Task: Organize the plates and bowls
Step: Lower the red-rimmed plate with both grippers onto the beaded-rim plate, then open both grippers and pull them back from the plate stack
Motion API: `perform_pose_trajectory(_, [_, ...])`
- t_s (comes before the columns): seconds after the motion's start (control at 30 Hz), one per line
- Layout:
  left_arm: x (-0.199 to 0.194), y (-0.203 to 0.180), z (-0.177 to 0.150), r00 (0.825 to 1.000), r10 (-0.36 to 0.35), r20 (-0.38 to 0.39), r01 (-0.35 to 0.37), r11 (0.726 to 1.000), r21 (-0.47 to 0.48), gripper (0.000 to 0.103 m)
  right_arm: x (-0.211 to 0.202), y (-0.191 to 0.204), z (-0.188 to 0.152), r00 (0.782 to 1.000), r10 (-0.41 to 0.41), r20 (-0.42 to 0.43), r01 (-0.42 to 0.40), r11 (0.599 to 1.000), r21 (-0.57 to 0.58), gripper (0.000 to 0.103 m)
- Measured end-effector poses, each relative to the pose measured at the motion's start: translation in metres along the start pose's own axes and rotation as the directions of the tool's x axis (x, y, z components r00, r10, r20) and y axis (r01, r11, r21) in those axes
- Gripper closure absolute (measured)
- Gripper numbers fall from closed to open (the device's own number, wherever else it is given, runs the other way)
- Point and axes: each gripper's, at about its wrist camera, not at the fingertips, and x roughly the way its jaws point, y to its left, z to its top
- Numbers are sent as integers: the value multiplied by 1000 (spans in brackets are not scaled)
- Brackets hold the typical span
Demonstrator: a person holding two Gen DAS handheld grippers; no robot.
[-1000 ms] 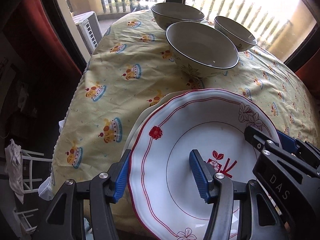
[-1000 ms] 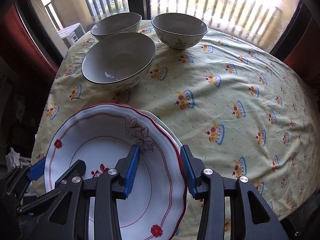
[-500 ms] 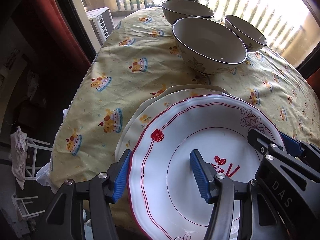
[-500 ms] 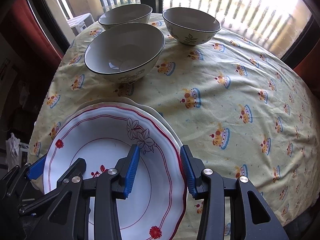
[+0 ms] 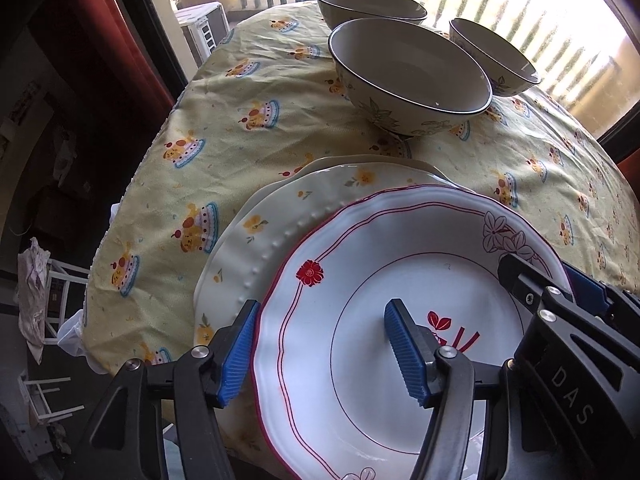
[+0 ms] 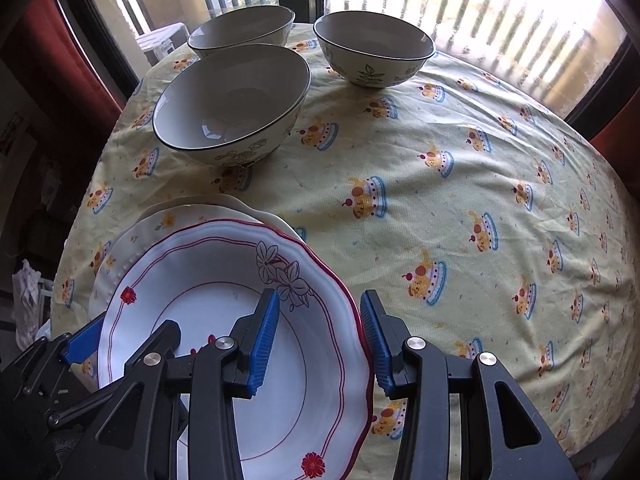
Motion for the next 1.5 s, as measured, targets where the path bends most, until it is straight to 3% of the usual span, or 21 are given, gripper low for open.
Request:
perform_pose_trajectory(0.1, [2, -6, 0, 1000, 28, -3, -28, 999, 17, 33, 0, 1, 1, 1000, 16, -2, -16, 1000, -8, 56])
perform_pose_trajectory(0.5, [4, -5, 0, 998, 7, -57, -4, 999, 48, 21, -2, 0, -3, 999, 39, -2, -39, 999, 4, 56])
perform_pose_trajectory(0.67, [-13, -9, -4, 1000, 21, 7, -22, 995, 95, 15, -6, 2, -6, 999, 44, 9, -44, 999, 10, 56])
perform_pose_trajectory(1.2, [-21, 16, -3, 999, -24, 24, 21, 990, 141, 15, -8, 26, -10, 1000, 24, 8, -24, 999, 42, 59])
perform_pose_trajectory(1.3, [-21, 21, 2, 999, -46, 25, 41, 988, 150, 15, -5, 26, -9, 1000, 17, -5, -17, 998, 68, 54])
perform_pose_trajectory(1.37, [-23, 22, 5, 998, -58, 27, 53, 985, 163, 15, -7, 25, -8, 999, 41, -5, -41, 995, 90, 36])
perform_pose_trajectory(1.43, [-25, 22, 10, 997, -71, 27, 65, 981, 182, 15, -14, 28, -7, 999, 33, 16, -34, 994, 100, 26])
perform_pose_trajectory(1.5, [-29, 21, 16, 996, -86, 32, 78, 977, 197, 14, -20, 29, -3, 999, 23, 30, -26, 994, 106, 24])
